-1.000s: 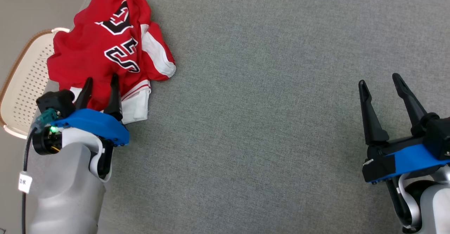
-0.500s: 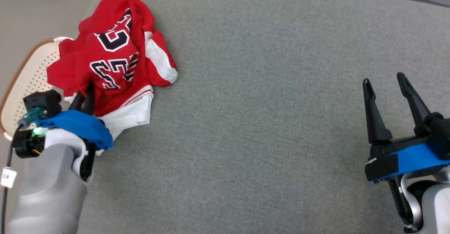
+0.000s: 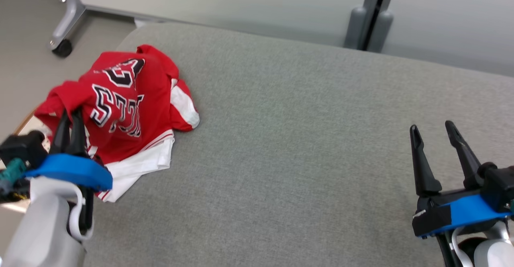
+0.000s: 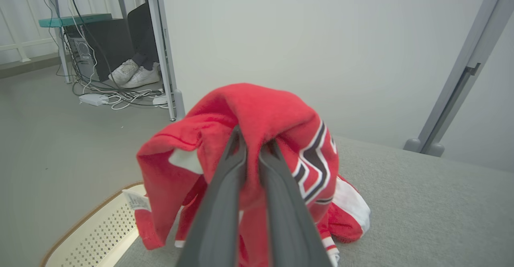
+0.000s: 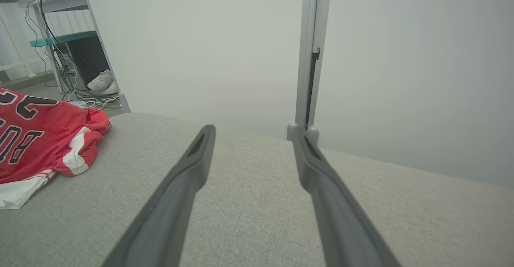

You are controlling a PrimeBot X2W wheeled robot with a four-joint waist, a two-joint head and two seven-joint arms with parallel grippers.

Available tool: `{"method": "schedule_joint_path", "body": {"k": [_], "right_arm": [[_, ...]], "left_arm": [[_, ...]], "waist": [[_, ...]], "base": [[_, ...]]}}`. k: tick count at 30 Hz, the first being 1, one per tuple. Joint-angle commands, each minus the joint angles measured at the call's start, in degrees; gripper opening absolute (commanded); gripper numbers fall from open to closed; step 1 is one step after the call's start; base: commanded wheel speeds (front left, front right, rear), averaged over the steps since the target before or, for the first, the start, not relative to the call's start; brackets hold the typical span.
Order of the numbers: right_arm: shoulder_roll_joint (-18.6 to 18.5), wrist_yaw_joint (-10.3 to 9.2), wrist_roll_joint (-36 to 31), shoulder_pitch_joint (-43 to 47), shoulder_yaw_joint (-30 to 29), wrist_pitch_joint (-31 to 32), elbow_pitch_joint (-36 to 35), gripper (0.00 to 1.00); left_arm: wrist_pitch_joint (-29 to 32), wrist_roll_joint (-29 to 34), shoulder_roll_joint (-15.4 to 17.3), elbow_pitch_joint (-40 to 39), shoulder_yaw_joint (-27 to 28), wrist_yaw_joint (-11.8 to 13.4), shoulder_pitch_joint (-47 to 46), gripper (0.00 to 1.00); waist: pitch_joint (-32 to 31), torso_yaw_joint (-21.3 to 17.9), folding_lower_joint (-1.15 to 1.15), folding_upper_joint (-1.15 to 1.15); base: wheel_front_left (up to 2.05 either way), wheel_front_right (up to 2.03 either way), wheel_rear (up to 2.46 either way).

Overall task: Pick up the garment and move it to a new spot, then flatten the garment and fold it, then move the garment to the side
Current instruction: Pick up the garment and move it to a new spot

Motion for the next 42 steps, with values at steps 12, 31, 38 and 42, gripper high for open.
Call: {"method": "schedule_joint_path", "body": {"k": [12,31,38,42], "right_arm": [[0.4,0.00,1.7,5.1,-0.6,0.5,-1.1,1.00],[0.4,0.01,6.5,-0.5,1.6,-5.4,3.0,1.00],[0.4,0.01,7.2,-2.3,1.4,-8.2,6.5,1.00],[0.4,0.00,5.9,-2.1,1.6,-8.6,7.5,1.00]], "left_arm": [[5.0,2.9,-3.6,-18.4,-7.1,1.1,11.3,0.00],[9.5,5.9,-14.1,-14.6,-27.1,-4.7,-3.8,0.00],[7.9,4.7,-14.9,-10.1,-32.9,-5.0,-6.3,0.98],[5.5,4.9,-15.1,-9.9,-33.9,-5.0,-6.9,1.00]], "waist": [[-5.6,-10.7,0.01,0.01],[9.5,-28.7,0.01,0.01],[10.0,-29.1,0.01,0.01],[7.4,-27.3,0.01,0.01]], "base": [[0.00,0.00,0.00],[0.00,0.00,0.00],[0.00,0.00,0.00],[0.00,0.00,0.00]]}}
